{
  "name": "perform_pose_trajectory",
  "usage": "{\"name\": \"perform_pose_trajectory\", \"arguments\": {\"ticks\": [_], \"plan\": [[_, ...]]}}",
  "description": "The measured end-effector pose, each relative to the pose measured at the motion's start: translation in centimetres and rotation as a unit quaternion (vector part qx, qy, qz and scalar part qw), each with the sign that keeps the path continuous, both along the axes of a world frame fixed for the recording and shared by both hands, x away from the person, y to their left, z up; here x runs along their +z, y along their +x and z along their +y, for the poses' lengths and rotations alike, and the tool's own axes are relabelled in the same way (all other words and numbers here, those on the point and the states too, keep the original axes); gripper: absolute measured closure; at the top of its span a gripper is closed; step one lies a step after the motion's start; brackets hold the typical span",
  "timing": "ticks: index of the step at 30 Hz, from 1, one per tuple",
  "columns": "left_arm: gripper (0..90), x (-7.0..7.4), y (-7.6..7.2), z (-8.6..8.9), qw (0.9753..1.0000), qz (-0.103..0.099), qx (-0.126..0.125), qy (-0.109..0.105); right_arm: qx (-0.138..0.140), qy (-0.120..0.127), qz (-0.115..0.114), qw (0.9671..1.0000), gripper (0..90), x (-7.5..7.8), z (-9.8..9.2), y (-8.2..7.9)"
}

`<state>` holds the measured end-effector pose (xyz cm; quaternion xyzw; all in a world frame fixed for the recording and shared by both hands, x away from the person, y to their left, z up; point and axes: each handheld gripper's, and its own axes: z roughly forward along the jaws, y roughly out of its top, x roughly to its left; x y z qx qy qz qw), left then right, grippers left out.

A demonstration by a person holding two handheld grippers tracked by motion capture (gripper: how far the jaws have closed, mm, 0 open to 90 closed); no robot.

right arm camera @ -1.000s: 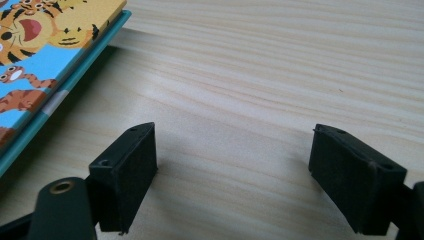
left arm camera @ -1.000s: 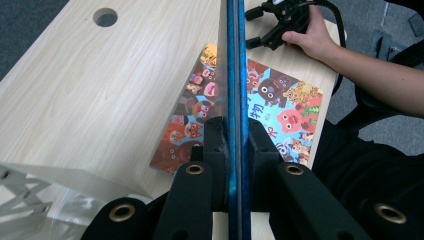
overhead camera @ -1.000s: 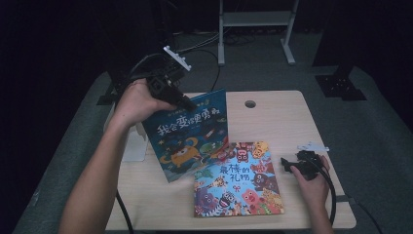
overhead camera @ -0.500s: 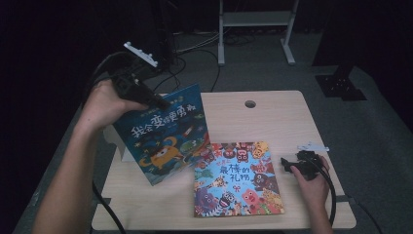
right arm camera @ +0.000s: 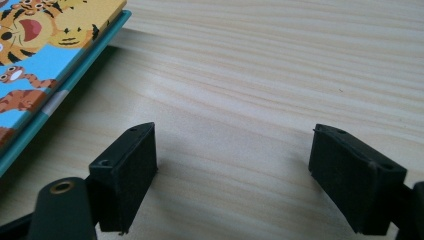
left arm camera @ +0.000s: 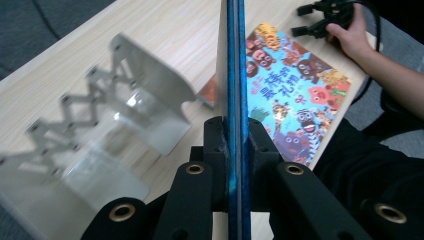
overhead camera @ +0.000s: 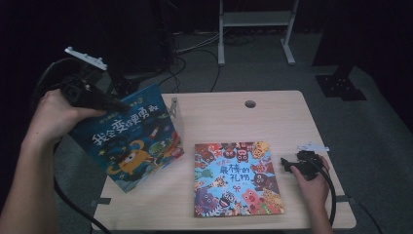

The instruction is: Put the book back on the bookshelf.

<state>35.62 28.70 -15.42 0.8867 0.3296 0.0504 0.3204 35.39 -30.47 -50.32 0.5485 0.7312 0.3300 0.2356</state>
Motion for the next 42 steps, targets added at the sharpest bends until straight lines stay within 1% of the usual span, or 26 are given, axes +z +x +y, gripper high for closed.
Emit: {"name": "perform_pose_trajectory", "arguments": {"ticks": [3, 7, 9, 10, 11, 14, 16, 18, 19, 20, 23, 27, 29, 30, 31, 36, 38, 39, 41, 42], "plan": [[82.4, 0.0, -0.5, 1.6, 0.9999, -0.001, 0.015, 0.001, 0.0, 0.0, 0.0, 1.0, 18.2, 0.0, 0.0, 0.0], [82.4, -0.2, -1.0, 3.9, 0.9992, 0.001, 0.039, -0.003, 0.0, 0.0, 0.0, 1.0, 18.3, 0.0, 0.0, 0.0], [82.4, -0.4, -1.2, 4.9, 0.9985, 0.002, 0.054, -0.003, 0.0, 0.0, 0.0, 1.0, 18.3, 0.0, 0.0, 0.0], [82.4, -0.6, -1.4, 5.8, 0.9977, 0.002, 0.068, -0.001, 0.0, 0.0, 0.0, 1.0, 18.3, 0.0, 0.0, 0.0], [82.4, -0.6, -1.4, 5.8, 0.9977, 0.002, 0.068, -0.001, 0.0, 0.0, 0.0, 1.0, 18.3, 0.0, 0.0, 0.0], [82.4, -1.3, -1.3, 7.1, 0.9954, 0.003, 0.095, 0.003, 0.0, 0.0, 0.0, 1.0, 18.3, 0.0, 0.0, 0.0], [82.4, -1.7, -1.2, 7.6, 0.9942, 0.006, 0.107, 0.007, 0.0, 0.0, 0.0, 1.0, 18.3, 0.0, 0.0, 0.0], [82.4, -2.2, -0.9, 8.1, 0.9927, 0.013, 0.119, 0.014, 0.0, 0.0, 0.0, 1.0, 18.3, 0.0, 0.0, 0.0], [82.4, -2.4, -0.8, 8.3, 0.9912, 0.017, 0.131, 0.014, 0.0, 0.0, 0.0, 1.0, 18.3, 0.0, 0.0, 0.0], [82.4, -2.6, -0.6, 8.5, 0.9904, 0.02, 0.136, 0.016, 0.0, 0.0, 0.0, 1.0, 18.3, 0.0, 0.0, 0.0], [82.4, -3.1, -0.4, 9.0, 0.9887, 0.023, 0.147, 0.018, 0.0, 0.0, 0.0, 1.0, 18.3, 0.0, 0.0, 0.0], [82.4, -3.6, 0.1, 9.5, 0.9858, 0.021, 0.165, 0.019, 0.0, 0.0, 0.0, 1.0, 18.3, 0.0, 0.0, 0.0], [82.5, -4.0, 0.5, 9.5, 0.9833, 0.018, 0.18, 0.021, 0.0, 0.0, 0.0, 1.0, 18.3, 0.0, 0.0, 0.0], [82.4, -4.1, 0.7, 9.5, 0.9826, 0.018, 0.183, 0.022, 0.0, 0.0, 0.0, 1.0, 18.3, 0.0, 0.0, 0.0], [82.5, -4.2, 1.0, 9.5, 0.981, 0.016, 0.192, 0.023, 0.0, 0.0, 0.0, 1.0, 18.3, 0.0, 0.0, 0.0], [82.5, -4.6, 2.3, 9.2, 0.977, 0.013, 0.212, 0.023, 0.0, 0.0, 0.0, 1.0, 18.3, 0.0, 0.0, 0.0], [82.5, -4.6, 2.8, 9.2, 0.9749, 0.01, 0.222, 0.022, 0.0, 0.0, 0.0, 1.0, 18.3, 0.0, 0.0, 0.0], [82.5, -4.6, 3.1, 9.2, 0.9731, 0.008, 0.229, 0.02, 0.0, 0.0, 0.0, 1.0, 18.3, 0.0, 0.0, 0.0], [82.4, -4.6, 3.6, 9.1, 0.9711, 0.006, 0.238, 0.019, 0.0, 0.0, 0.0, 1.0, 18.3, 0.0, 0.0, 0.0], [82.4, -4.6, 4.0, 9.1, 0.9692, 0.004, 0.245, 0.018, 0.0, 0.0, 0.0, 1.0, 18.3, 0.0, 0.0, 0.0]]}}
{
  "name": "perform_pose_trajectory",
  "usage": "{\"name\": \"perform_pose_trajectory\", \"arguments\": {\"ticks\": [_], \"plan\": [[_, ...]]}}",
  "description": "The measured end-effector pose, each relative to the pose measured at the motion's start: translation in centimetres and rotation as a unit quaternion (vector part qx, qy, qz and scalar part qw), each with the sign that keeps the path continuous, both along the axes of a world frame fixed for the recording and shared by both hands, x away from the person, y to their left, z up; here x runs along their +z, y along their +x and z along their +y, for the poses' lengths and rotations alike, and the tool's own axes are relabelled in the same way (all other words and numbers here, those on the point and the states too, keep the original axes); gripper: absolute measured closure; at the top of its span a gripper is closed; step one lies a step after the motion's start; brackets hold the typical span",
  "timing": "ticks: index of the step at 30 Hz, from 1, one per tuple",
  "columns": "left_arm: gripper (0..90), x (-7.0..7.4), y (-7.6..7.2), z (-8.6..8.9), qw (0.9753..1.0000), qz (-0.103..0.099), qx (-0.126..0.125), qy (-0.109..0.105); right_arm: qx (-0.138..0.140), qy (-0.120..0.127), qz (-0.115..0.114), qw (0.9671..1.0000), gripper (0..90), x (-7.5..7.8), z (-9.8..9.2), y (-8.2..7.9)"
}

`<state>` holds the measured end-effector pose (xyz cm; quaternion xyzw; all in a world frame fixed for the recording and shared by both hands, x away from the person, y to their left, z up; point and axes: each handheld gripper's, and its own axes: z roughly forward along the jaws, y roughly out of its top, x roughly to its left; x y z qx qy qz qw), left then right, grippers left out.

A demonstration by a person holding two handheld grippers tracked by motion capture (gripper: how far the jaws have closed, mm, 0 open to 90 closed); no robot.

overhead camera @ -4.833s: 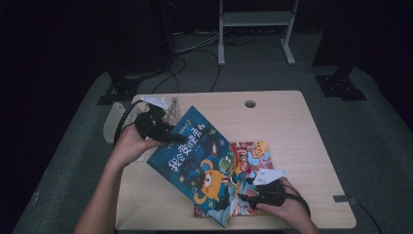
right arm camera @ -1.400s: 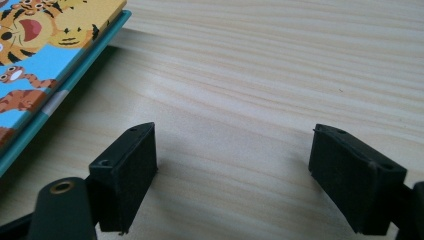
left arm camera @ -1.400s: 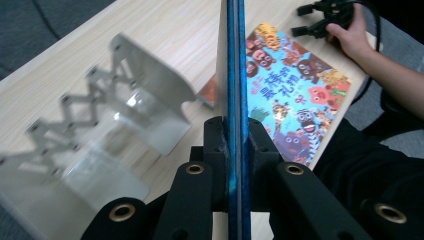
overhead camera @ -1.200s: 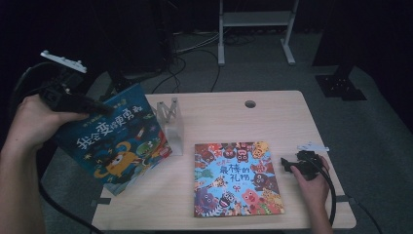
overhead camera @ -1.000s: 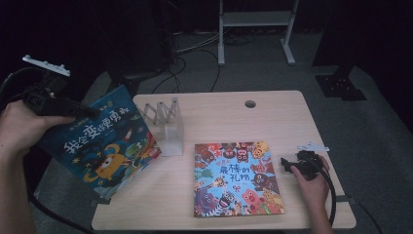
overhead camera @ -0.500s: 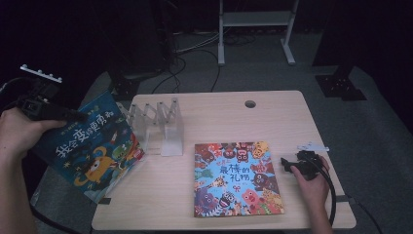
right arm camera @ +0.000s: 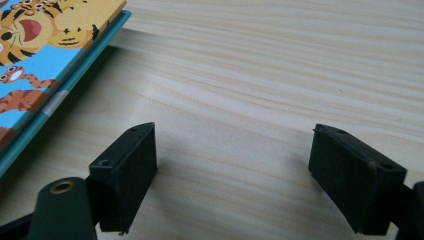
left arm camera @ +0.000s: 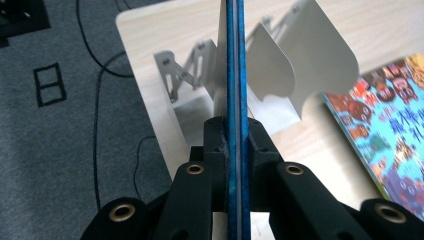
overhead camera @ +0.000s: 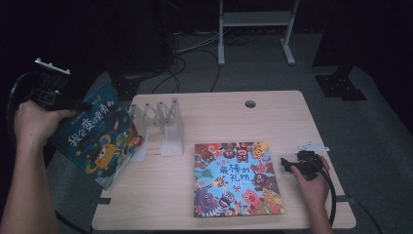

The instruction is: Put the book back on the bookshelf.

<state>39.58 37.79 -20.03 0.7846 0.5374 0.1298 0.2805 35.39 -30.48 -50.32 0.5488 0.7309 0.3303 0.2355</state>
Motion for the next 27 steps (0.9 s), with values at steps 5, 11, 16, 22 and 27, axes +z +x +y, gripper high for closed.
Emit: {"name": "perform_pose_trajectory", "arguments": {"ticks": [5, 11, 16, 22, 27], "plan": [[82.4, -0.3, 1.5, -0.2, 0.9997, -0.005, 0.023, 0.0, 0.0, 0.0, 0.0, 1.0, 18.3, 0.0, 0.0, 0.0], [82.5, -0.9, 3.0, -0.6, 0.9988, -0.006, 0.048, 0.013, 0.0, 0.0, 0.0, 1.0, 18.3, 0.0, 0.0, 0.0], [82.4, -1.4, 3.8, -1.0, 0.9982, -0.01, 0.057, 0.014, 0.0, 0.0, 0.0, 1.0, 18.2, 0.0, 0.0, 0.0], [82.2, -1.4, 4.0, -0.9, 0.9981, -0.008, 0.06, 0.014, -0.001, 0.0, 0.001, 1.0, 18.3, 0.0, 0.0, 0.0], [81.0, -1.4, 3.9, -1.0, 0.9981, -0.01, 0.056, 0.025, 0.0, 0.0, 0.0, 1.0, 18.3, 0.0, 0.0, 0.0]]}}
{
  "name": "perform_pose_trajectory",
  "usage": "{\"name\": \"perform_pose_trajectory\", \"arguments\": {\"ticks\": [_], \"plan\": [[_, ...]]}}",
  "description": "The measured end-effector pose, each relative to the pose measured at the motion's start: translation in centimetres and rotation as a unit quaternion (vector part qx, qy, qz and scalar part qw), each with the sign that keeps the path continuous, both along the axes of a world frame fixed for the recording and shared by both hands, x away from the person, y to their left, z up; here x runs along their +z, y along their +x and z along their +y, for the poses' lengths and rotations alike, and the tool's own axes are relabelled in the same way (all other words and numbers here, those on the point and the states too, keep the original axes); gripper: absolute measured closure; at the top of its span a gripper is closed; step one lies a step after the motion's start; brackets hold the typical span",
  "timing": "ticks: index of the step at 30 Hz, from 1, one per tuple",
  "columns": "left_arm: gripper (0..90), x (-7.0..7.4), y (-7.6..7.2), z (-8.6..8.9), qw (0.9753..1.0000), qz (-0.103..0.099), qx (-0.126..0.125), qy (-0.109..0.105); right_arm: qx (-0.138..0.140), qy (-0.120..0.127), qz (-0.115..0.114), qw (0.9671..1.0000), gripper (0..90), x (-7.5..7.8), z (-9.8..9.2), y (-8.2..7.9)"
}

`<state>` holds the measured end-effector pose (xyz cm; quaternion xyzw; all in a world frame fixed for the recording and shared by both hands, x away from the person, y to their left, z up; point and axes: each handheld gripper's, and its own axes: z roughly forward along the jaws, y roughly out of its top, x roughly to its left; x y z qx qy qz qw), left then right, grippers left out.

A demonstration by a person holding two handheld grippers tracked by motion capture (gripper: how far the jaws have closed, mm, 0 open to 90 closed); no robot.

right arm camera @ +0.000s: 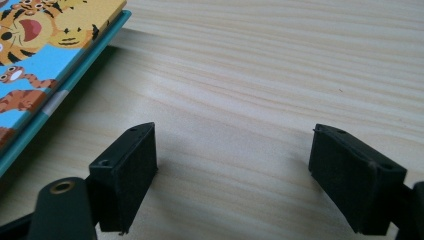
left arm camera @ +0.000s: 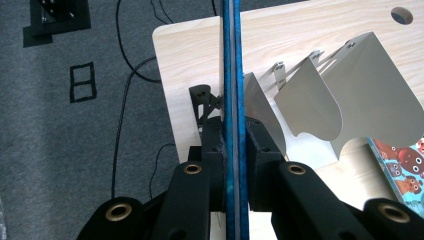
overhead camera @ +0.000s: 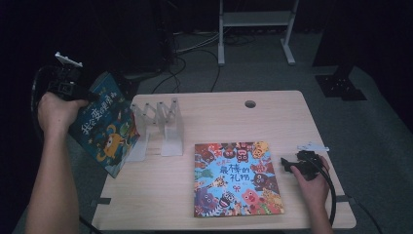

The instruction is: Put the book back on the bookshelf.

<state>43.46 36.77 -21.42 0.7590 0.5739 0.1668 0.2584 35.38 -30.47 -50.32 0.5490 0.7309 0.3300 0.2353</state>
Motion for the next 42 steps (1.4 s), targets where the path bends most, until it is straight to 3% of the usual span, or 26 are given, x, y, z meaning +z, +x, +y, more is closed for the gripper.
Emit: {"name": "perform_pose_trajectory", "arguments": {"ticks": [5, 11, 17, 20, 22, 26, 34, 42], "plan": [[79.9, 0.1, 0.0, 0.2, 0.9999, 0.008, -0.005, -0.003, 0.0, 0.0, 0.0, 1.0, 18.3, 0.0, 0.0, 0.0], [78.9, 1.0, -0.5, 0.6, 0.9999, 0.005, -0.008, -0.006, 0.0, 0.0, 0.0, 1.0, 18.3, 0.0, 0.0, 0.0], [80.3, 3.1, -1.5, 0.6, 0.9996, -0.023, -0.013, 0.0, 0.0, 0.0, -0.001, 1.0, 18.3, 0.0, 0.0, 0.0], [85.9, 4.1, -2.3, 0.4, 0.9986, -0.048, -0.02, 0.004, 0.0, 0.0, 0.0, 1.0, 18.3, 0.0, 0.0, 0.0], [89.9, 4.4, -2.6, 0.1, 0.9982, -0.049, -0.033, 0.01, 0.0, 0.0, 0.0, 1.0, 18.3, 0.0, 0.0, 0.0], [89.9, 4.0, -2.9, -0.7, 0.9969, -0.042, -0.063, 0.021, 0.0, 0.0, 0.0, 1.0, 18.3, 0.0, 0.0, 0.0], [89.6, 2.7, -3.6, -2.7, 0.9926, -0.03, -0.116, 0.021, 0.0, 0.0, 0.0, 1.0, 18.3, 0.0, 0.0, 0.0], [87.6, -0.3, -4.2, -4.8, 0.986, -0.017, -0.165, 0.017, 0.0, 0.0, 0.0, 1.0, 18.1, 0.0, 0.0, 0.0]]}}
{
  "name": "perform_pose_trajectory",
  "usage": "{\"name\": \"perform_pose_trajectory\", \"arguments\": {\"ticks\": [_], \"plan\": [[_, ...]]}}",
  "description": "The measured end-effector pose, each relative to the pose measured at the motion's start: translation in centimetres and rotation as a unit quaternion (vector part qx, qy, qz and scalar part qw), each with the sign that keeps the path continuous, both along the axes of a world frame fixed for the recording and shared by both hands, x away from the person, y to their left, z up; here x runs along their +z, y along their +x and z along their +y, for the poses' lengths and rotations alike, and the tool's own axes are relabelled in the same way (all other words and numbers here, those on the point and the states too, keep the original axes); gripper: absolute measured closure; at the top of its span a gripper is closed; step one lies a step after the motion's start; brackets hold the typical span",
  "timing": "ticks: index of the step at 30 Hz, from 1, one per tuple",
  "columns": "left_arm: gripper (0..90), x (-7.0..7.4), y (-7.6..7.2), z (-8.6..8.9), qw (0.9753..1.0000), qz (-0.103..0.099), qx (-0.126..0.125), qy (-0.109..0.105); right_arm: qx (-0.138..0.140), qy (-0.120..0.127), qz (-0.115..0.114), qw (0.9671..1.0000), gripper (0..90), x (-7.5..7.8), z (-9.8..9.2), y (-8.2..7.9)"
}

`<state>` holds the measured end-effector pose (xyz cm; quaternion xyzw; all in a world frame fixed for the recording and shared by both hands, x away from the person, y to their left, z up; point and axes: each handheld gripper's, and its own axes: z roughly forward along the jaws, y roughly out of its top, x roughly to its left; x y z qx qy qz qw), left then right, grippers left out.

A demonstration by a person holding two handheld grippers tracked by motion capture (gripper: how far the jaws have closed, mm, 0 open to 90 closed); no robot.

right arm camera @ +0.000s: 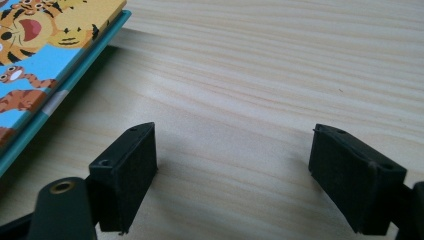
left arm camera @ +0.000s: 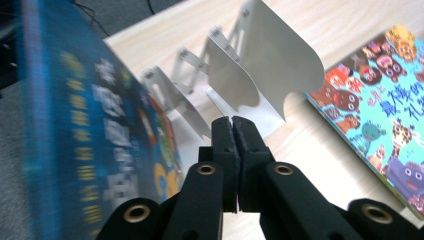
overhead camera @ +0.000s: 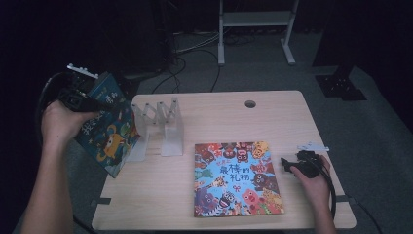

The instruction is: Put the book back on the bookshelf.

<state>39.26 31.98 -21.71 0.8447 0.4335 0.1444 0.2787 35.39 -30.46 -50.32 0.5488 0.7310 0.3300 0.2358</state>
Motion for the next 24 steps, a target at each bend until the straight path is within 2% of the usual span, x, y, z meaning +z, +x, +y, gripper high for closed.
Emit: {"name": "perform_pose_trajectory", "arguments": {"ticks": [3, 5, 8, 9, 14, 18, 21, 24], "plan": [[86.5, -1.1, -0.2, -0.8, 0.9999, 0.005, -0.014, 0.001, -0.002, -0.001, 0.0, 1.0, 16.9, 0.0, 0.0, 0.0], [86.6, -2.0, -0.4, -1.4, 0.9994, 0.008, -0.033, -0.003, -0.006, -0.001, 0.001, 1.0, 16.0, 0.0, 0.1, 0.1], [86.4, -2.9, -0.8, -2.1, 0.9987, 0.003, -0.052, -0.003, -0.004, -0.002, 0.002, 1.0, 14.9, 0.0, 0.2, 0.0], [84.3, -3.4, -1.0, -2.4, 0.9983, 0.0, -0.058, -0.005, -0.002, -0.002, 0.003, 1.0, 14.3, 0.0, 0.2, 0.1], [76.3, -5.5, -1.5, -3.7, 0.9963, 0.008, -0.085, 0.001, -0.003, -0.003, 0.004, 1.0, 12.9, 0.0, 0.2, 0.1], [69.4, -7.1, -1.6, -4.7, 0.9962, 0.026, -0.082, 0.013, -0.002, -0.003, 0.004, 1.0, 13.3, 0.0, 0.2, 0.1], [63.2, -8.5, -1.8, -5.5, 0.9946, 0.033, -0.096, 0.02, 0.001, -0.001, 0.001, 1.0, 18.1, 0.0, 0.3, -0.1], [55.9, -9.8, -2.2, -6.2, 0.9936, 0.031, -0.106, 0.023, 0.006, -0.002, 0.002, 1.0, 28.5, 0.2, 0.4, -0.3]]}}
